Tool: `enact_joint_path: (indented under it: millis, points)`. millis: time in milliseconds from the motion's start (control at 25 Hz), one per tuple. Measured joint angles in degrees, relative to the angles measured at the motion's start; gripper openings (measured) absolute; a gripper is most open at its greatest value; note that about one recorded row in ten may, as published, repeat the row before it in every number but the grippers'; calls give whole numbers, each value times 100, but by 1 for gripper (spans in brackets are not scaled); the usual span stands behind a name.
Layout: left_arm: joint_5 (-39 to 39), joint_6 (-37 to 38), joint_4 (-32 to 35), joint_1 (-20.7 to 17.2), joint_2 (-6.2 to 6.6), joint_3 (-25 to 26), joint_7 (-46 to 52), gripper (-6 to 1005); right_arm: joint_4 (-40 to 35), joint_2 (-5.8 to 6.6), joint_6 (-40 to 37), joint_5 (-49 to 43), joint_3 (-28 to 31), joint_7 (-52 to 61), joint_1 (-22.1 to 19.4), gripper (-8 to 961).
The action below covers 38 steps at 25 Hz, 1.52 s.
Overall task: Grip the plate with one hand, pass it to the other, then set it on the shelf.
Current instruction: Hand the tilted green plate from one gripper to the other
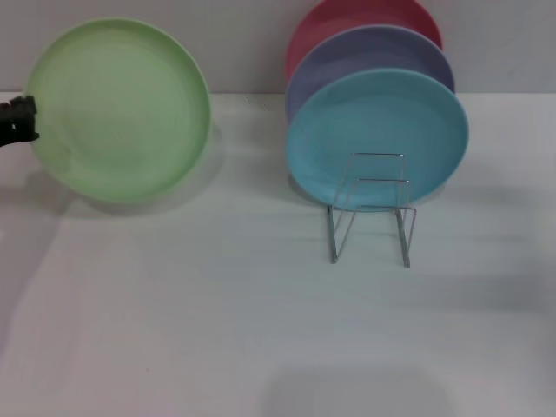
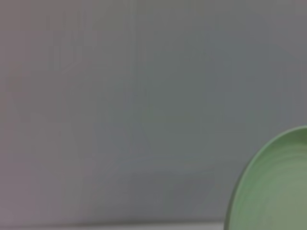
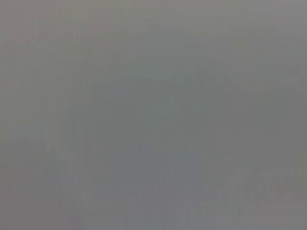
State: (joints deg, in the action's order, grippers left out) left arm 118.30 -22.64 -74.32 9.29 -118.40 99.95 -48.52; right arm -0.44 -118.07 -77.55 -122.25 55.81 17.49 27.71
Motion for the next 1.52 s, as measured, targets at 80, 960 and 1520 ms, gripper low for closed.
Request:
enact_joint_path:
  millis: [80, 960, 1520]
  points:
    - [-129, 357, 28, -56, 1, -188, -198, 31, 0, -3, 1, 0, 0, 0, -7, 664]
    - [1713, 7147, 1535, -506, 35, -3950, 2425, 30, -56, -3, 0, -25, -51, 0, -104, 663]
    - [2286, 8528, 3116, -410, -30, -4393, 4326, 33, -6, -61, -955, -72, -1288, 208, -431, 664]
